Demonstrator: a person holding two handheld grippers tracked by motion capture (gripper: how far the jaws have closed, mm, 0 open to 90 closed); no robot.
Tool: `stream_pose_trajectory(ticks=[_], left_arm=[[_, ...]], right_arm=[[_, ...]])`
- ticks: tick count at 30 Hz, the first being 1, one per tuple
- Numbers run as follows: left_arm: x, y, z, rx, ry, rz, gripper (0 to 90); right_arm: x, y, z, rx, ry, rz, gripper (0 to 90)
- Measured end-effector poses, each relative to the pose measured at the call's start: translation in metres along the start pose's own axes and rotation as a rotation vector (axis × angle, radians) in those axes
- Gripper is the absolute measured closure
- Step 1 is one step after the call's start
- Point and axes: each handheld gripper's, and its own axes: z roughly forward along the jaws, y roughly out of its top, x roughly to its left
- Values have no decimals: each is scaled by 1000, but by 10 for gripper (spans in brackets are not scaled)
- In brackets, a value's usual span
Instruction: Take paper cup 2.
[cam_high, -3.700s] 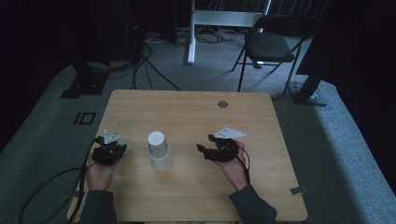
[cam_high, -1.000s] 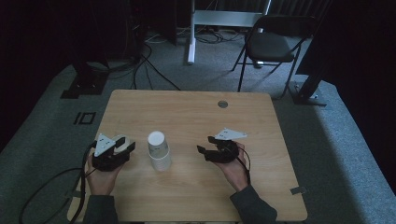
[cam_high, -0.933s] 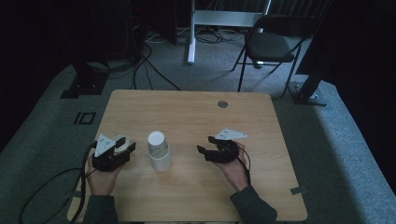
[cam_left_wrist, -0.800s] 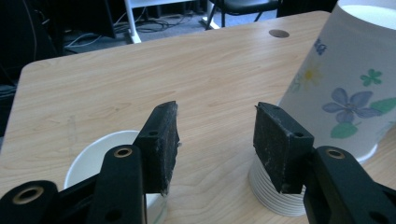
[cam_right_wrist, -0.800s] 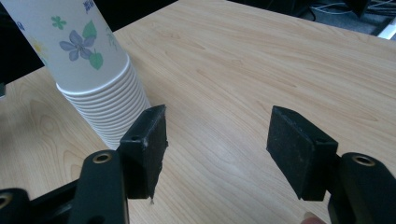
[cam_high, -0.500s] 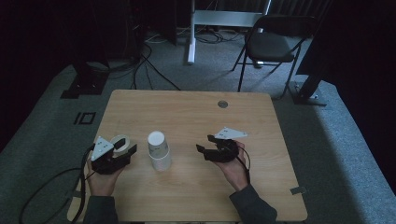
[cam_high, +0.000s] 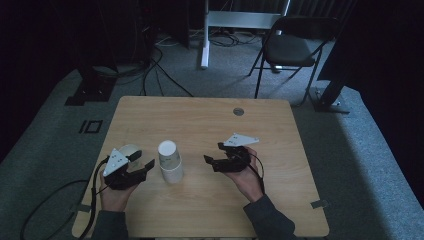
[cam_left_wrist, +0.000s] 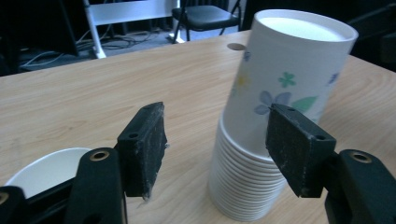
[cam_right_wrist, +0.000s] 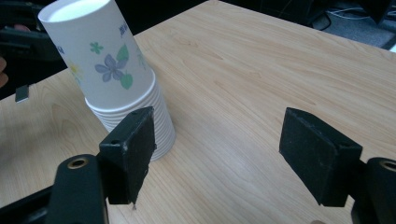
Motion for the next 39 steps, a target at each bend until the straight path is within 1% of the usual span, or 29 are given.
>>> stream_pose_trajectory(ticks=[1,2,3,4,5,6,7,8,12,14,17,19,25,29,35,37,38,39], left_arm=[[-1,0,0,-3,-1,5,365],[-2,0,0,-8,-5,7,346],[-3,0,-1,-12,-14,6,346],[-4,0,0,-13,-27,4,326],[-4,0,0,-13,-27,4,310],[-4,0,0,-8,-30,5,310],[-6,-1,2,-1,-28,1,276],[-6,-1,2,-1,-28,1,265],[-10,-3,5,10,-39,-3,248],[-12,-4,6,10,-40,-1,228],[-15,-5,9,12,-59,-3,208],[-18,-7,12,23,-66,4,202],[-25,-14,27,64,-78,19,194],[-24,-17,32,84,-90,23,193],[-20,-21,36,83,-99,6,188],[-20,-22,39,89,-102,6,186],[-19,-24,43,100,-104,6,186],[-19,-24,43,100,-104,6,186]], right_arm=[[1,1,0,-2,1,-3,265],[3,4,1,-1,7,-9,266],[3,4,1,-1,7,-9,266],[4,7,1,-2,13,-18,266],[4,7,1,-2,13,-18,266],[5,8,1,-4,16,-22,266],[7,11,2,-8,21,-28,266],[7,11,2,-8,21,-28,266],[12,17,3,-18,34,-43,266],[13,19,3,-23,50,-50,266],[16,24,4,-29,65,-55,269],[18,28,5,-34,78,-65,269],[23,32,10,-38,94,-73,269],[26,35,13,-45,101,-74,268],[30,38,17,-57,101,-80,261],[32,40,19,-57,103,-82,261],[33,40,21,-54,106,-83,261],[33,40,21,-54,106,-83,261]])
